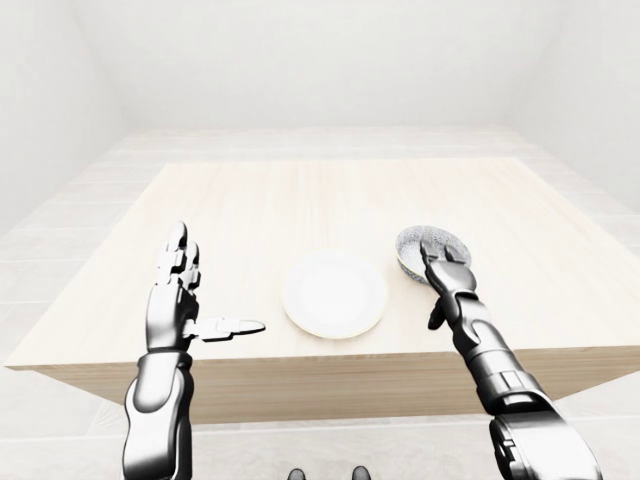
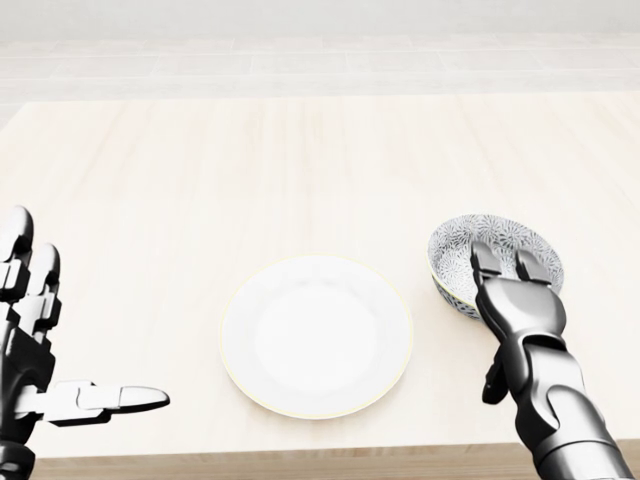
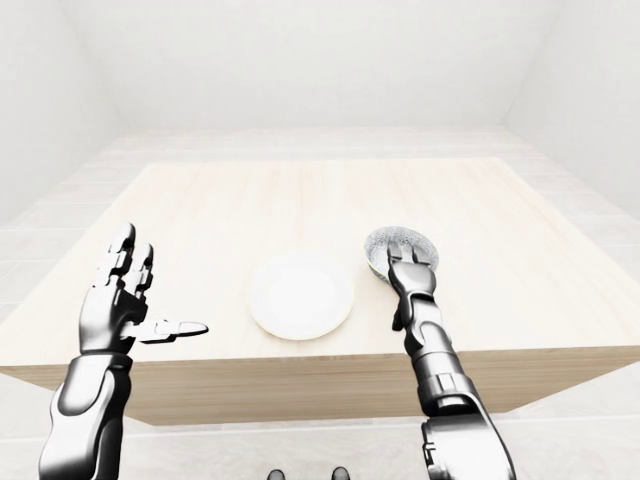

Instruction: Put the bowl on the plate.

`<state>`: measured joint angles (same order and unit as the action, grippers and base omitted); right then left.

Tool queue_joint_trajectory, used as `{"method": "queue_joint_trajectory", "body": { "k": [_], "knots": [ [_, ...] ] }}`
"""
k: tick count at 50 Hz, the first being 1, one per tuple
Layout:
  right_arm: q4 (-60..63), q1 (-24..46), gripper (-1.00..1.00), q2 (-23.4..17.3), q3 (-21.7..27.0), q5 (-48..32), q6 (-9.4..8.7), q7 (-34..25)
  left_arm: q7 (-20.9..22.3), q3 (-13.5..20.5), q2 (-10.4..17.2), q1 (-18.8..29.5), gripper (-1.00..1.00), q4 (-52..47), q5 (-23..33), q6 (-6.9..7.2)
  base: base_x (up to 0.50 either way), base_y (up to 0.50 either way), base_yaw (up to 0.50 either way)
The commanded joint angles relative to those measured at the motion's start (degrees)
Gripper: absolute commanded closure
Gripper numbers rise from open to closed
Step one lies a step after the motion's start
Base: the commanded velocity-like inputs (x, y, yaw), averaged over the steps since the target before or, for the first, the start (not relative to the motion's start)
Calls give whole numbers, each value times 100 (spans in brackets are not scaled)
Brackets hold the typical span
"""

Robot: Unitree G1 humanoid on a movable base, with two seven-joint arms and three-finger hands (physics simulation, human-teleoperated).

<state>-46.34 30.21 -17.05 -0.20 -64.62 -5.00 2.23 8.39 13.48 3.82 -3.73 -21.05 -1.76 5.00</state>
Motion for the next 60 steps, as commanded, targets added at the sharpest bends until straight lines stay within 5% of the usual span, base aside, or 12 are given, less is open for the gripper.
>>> {"method": "queue_joint_trajectory", "body": {
  "k": [1, 18, 22, 23, 25, 33, 39, 45, 60],
  "knots": [
    [-81, -30, -100, -30, -18, -44, 0, -7, 0, -22, -11, -12, -100, 97, 18, 0, 0, 0, 0],
    [-94, -40, -100, -47, -13, -86, 0, -26, -14, -37, -6, -15, -100, 114, 20, 0, 0, 0, 0],
    [-53, -59, -66, -48, -14, -94, 0, -52, -15, -40, -9, -24, -100, 114, 25, 0, 0, 0, 0],
    [-26, -73, -22, -53, -16, -100, 0, -68, -13, -38, -8, -20, -100, 121, 22, 0, 0, 0, 0],
    [20, -92, -9, -56, -13, -112, 0, -91, -14, -43, -11, -20, -100, 141, 27, 0, 0, 0, 0],
    [67, -118, -11, -61, 2, -140, 0, -113, -16, -36, -5, -14, -100, 134, 17, 0, 0, 0, 0],
    [62, -124, 22, -53, 10, -158, 0, -95, -16, -32, -7, -12, -100, 180, 17, 0, 0, 0, 0],
    [56, -120, 21, -70, 18, -164, 0, -102, -23, -31, -3, -3, -100, 184, 8, 0, 0, 0, 0],
    [228, -190, 58, -86, 45, -204, 0, -188, -27, -35, -1, -14, -100, 178, 5, 0, 0, 0, 0]
  ]
}}
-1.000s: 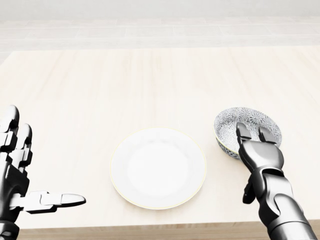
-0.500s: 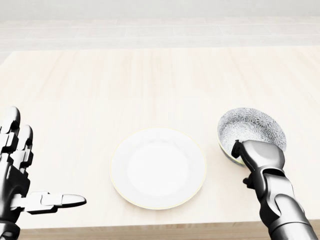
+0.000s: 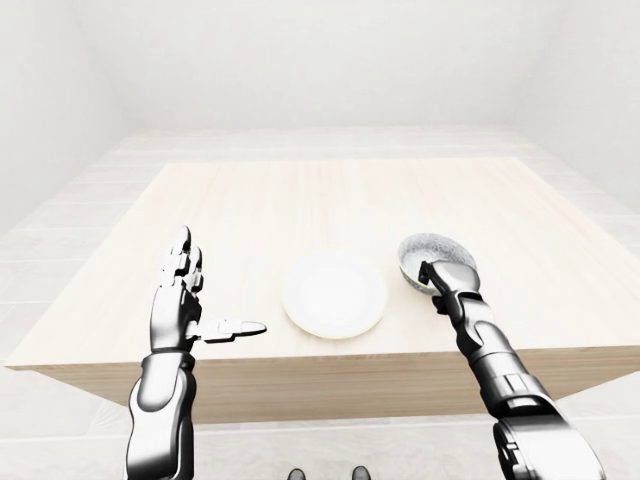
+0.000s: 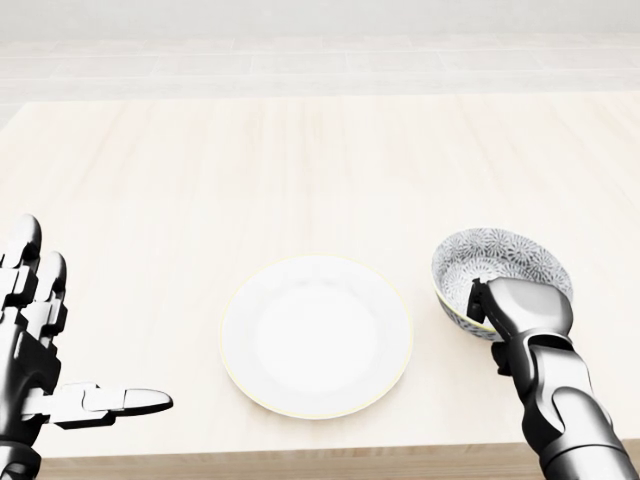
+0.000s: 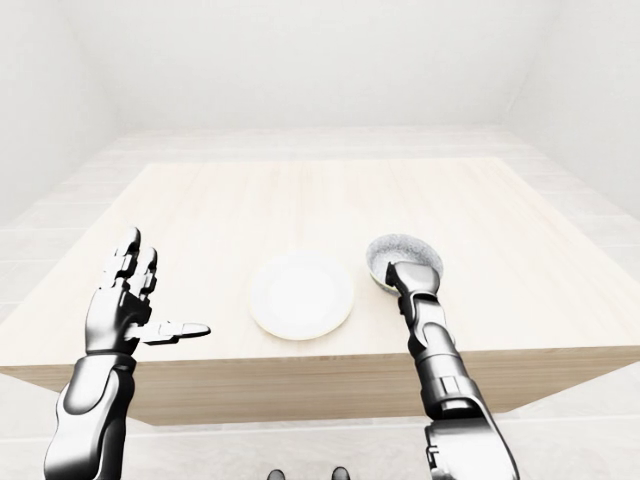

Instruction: Put the bowl on the plate.

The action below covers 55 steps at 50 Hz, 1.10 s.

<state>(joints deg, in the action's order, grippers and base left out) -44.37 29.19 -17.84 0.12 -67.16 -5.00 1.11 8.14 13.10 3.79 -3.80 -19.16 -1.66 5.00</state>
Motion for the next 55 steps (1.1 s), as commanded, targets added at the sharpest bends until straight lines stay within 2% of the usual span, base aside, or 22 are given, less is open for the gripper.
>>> {"method": "queue_joint_trajectory", "body": {
  "k": [1, 18, 25, 37, 55],
  "knots": [
    [60, -94, 58, -12, 15, 44, 0, -93, -3, 4, 2, -8, -100, -17, -6, 0, 0, 0, 0],
    [617, -190, 62, -48, 55, -95, 0, -458, -13, 40, 20, 26, -100, 4, -28, 0, 0, 0, 0],
    [1236, -327, 69, -43, 100, -263, 0, -844, -11, 46, 20, 20, -100, -5, -35, 0, 0, 0, 0],
    [1707, -419, 83, 2, 187, -470, 0, -1116, -5, 83, 41, 36, -100, -19, -57, 0, 0, 0, 0],
    [2626, -671, 83, 84, 318, -736, 0, -1607, -24, 42, 23, 36, -100, -36, -16, 0, 0, 0, 0]
  ]
}}
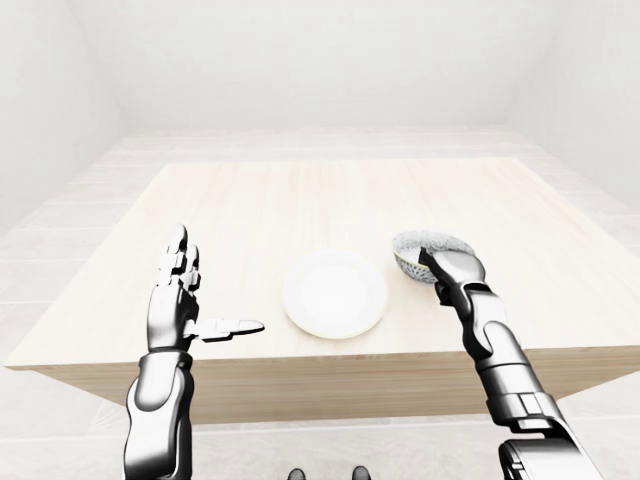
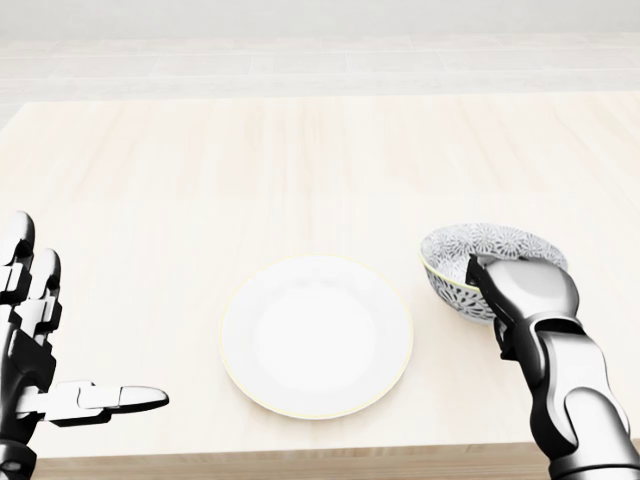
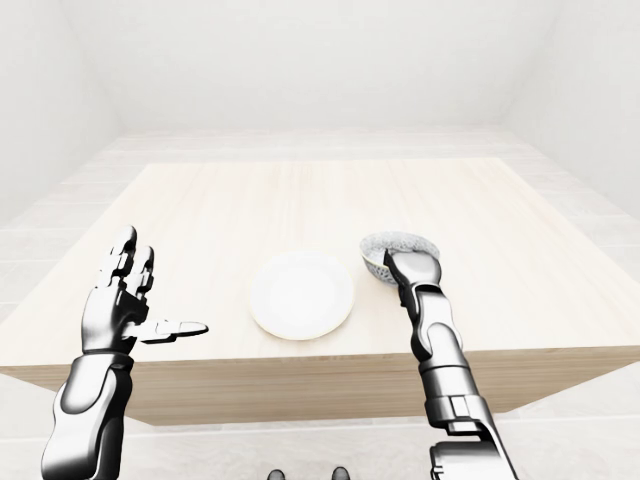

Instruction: Put the bowl on the plate.

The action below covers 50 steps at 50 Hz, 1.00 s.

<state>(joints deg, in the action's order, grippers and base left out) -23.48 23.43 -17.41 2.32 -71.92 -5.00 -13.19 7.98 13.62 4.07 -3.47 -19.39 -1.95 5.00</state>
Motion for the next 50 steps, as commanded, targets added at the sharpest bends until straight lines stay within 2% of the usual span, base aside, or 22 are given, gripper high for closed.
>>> {"method": "queue_joint_trajectory", "body": {
  "k": [1, 10, 13, 15, 17, 40, 50],
  "knots": [
    [570, -104, 84, 47, 103, -270, 0, -193, -8, -12, -7, 2, -100, -9, 14, 0, 0, 0, 0],
    [1022, -209, 83, 103, 139, -363, 0, -402, -9, -10, -15, -5, -100, 10, 2, 0, 0, 0, 0],
    [1186, -273, 87, 139, 147, -400, 0, -461, -8, -6, -11, -5, -100, 14, -3, 0, 0, 0, 0],
    [1267, -294, 99, 157, 148, -430, 0, -503, -6, -3, -8, -4, -100, 13, -9, 0, 0, 0, 0],
    [1381, -327, 100, 184, 147, -455, 0, -558, -4, 9, -1, 7, -100, 36, -18, 0, 0, 0, 0],
    [2518, -751, 91, 612, -15, -725, 0, -944, 4, 19, 13, 8, -100, 94, -34, 0, 0, 0, 0],
    [2808, -954, 96, 860, -182, -906, 0, -972, 3, 1, 20, 24, -100, 203, -15, 0, 0, 0, 0]
  ]
}}
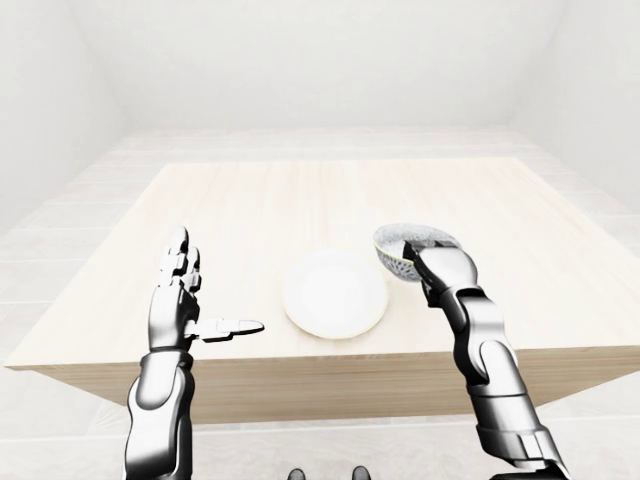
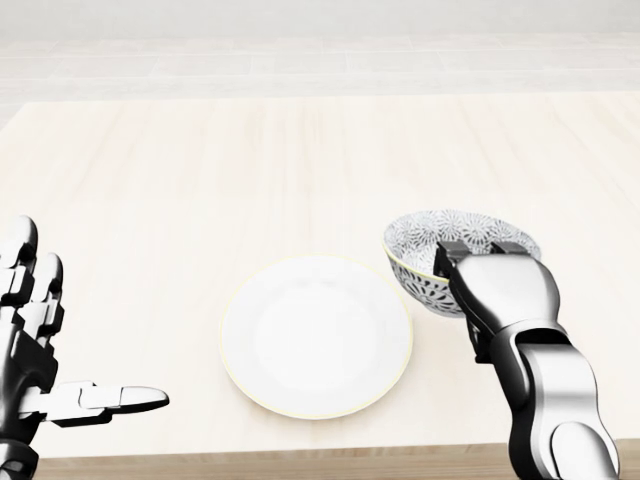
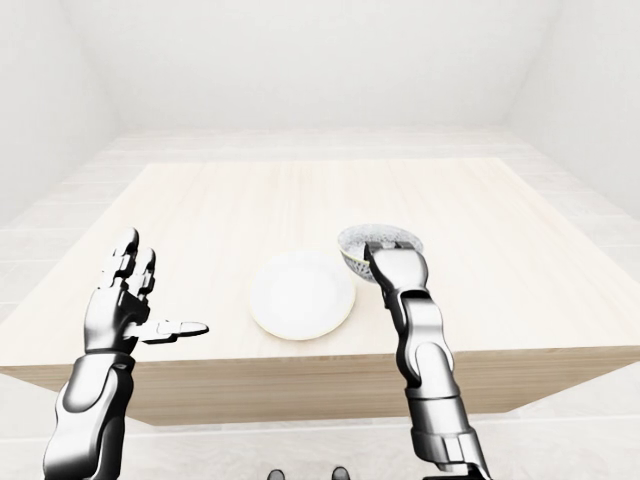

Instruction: Put the bowl on the plate.

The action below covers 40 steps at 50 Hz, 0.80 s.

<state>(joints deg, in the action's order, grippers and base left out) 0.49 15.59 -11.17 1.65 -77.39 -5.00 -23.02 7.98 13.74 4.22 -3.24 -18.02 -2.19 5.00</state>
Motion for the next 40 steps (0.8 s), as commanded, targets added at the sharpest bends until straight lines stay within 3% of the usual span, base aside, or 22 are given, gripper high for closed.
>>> {"method": "queue_joint_trajectory", "body": {
  "k": [1, 40],
  "knots": [
    [420, -174, 95, 262, -137, -378, 0, 19, 3, -11, 7, 8, -100, 73, 8, 0, 0, 0, 0],
    [706, -277, 91, 922, -761, -718, 0, -52, 76, 137, 92, 49, -100, 278, -123, 0, 0, 0, 0]
  ]
}}
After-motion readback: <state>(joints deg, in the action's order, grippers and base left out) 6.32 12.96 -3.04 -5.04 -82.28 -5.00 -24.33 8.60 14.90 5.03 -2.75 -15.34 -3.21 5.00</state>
